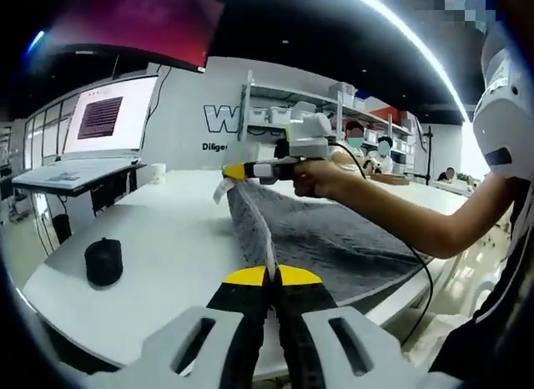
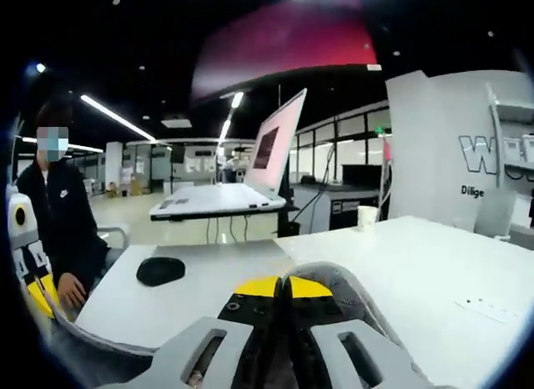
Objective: Open the folded towel by lifting each exposed corner and separating the folded layers until the towel lies flat within the target outline without major curled edges
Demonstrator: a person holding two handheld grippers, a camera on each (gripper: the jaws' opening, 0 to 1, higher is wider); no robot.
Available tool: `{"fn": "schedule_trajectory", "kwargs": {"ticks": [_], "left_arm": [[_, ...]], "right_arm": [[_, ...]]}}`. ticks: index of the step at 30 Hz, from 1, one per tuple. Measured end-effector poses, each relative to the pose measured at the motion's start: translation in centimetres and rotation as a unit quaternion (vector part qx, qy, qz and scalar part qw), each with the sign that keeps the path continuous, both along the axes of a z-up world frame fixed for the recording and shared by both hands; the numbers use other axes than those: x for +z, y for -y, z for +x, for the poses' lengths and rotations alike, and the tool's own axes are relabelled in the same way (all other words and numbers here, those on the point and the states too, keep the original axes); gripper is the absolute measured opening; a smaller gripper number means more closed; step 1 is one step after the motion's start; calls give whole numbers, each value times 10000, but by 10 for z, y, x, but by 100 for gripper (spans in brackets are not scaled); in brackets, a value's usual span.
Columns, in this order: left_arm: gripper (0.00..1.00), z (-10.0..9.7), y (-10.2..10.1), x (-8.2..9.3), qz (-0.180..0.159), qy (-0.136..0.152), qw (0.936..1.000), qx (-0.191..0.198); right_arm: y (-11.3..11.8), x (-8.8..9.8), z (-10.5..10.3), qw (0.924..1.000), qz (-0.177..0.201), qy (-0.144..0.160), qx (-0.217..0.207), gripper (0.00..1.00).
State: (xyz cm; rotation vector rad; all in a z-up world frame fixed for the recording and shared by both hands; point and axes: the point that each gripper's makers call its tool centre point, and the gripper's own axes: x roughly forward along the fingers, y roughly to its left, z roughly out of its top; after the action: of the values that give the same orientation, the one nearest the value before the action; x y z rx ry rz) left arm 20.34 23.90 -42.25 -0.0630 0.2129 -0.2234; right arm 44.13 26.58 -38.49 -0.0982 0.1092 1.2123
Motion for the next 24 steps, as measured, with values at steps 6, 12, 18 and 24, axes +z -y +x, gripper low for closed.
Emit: {"fn": "schedule_trajectory", "kwargs": {"ticks": [6, 12, 18, 24], "left_arm": [[4, -3, -11, -11, -104, -144, 9996, 219], [8, -7, -27, -8, -232, -51, 9980, 585], [10, -10, -44, 3, -131, 126, 9955, 931], [7, -4, -22, 16, -51, 374, 9982, 464]], "right_arm": [[-7, -7, -5, 9999, -89, 36, 72, 8], [-5, -8, -1, 10000, -73, -7, 26, 8], [-2, -13, 1, 9999, -109, -43, 15, 7], [1, -15, 9, 9999, -136, -62, -75, 6]]}}
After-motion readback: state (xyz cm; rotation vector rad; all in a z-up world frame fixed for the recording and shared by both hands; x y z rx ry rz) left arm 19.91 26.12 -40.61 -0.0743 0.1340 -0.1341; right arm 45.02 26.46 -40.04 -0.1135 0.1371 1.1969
